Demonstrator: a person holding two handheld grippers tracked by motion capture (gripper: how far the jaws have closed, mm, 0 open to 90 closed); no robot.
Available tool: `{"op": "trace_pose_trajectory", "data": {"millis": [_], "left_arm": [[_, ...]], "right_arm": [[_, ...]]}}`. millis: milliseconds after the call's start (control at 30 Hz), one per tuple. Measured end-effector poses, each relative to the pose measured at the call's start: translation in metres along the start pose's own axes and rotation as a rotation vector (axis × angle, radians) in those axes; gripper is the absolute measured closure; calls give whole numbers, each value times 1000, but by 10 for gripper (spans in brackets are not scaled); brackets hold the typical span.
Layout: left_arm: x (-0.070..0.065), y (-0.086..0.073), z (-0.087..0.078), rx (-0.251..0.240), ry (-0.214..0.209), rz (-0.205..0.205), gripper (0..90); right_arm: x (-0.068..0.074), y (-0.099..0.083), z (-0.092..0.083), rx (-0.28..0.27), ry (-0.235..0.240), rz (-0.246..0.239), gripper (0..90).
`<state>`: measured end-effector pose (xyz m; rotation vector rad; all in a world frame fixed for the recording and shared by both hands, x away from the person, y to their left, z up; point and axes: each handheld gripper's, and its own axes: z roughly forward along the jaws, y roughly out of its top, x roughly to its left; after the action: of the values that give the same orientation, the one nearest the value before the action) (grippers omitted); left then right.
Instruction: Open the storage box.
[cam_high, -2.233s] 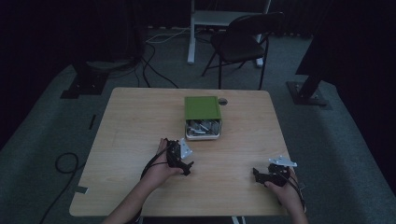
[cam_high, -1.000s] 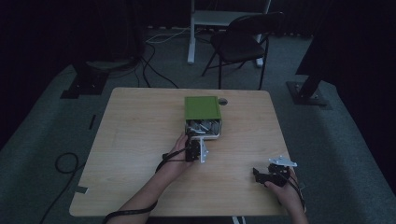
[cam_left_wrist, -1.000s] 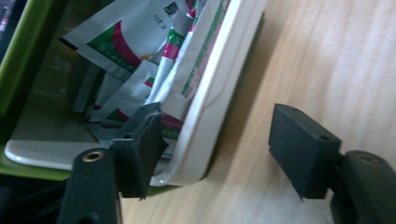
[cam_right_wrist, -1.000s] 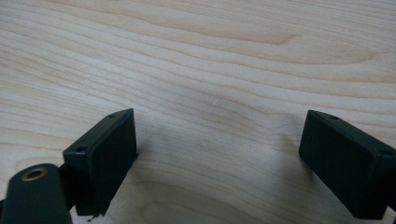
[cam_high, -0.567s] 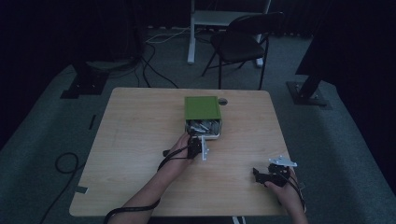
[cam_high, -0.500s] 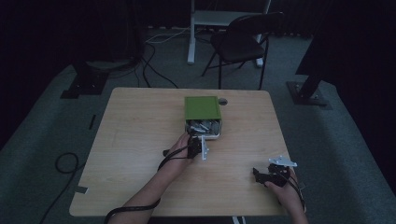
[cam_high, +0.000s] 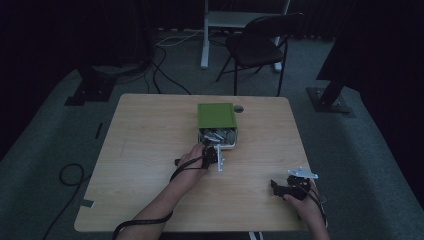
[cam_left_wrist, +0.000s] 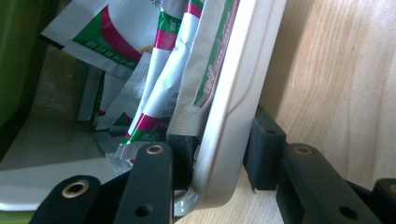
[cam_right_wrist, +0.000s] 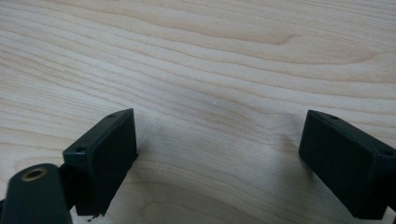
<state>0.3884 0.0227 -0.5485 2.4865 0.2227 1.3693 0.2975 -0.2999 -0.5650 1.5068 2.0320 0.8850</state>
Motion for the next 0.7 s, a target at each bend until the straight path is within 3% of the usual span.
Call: {"op": "trace_pose_trajectory", "data": {"millis": [700], "left_arm": [[-8, 3, -14, -1, -14, 13, 691]], "right_arm": [[0, 0, 0, 0, 0, 0, 109]]}}
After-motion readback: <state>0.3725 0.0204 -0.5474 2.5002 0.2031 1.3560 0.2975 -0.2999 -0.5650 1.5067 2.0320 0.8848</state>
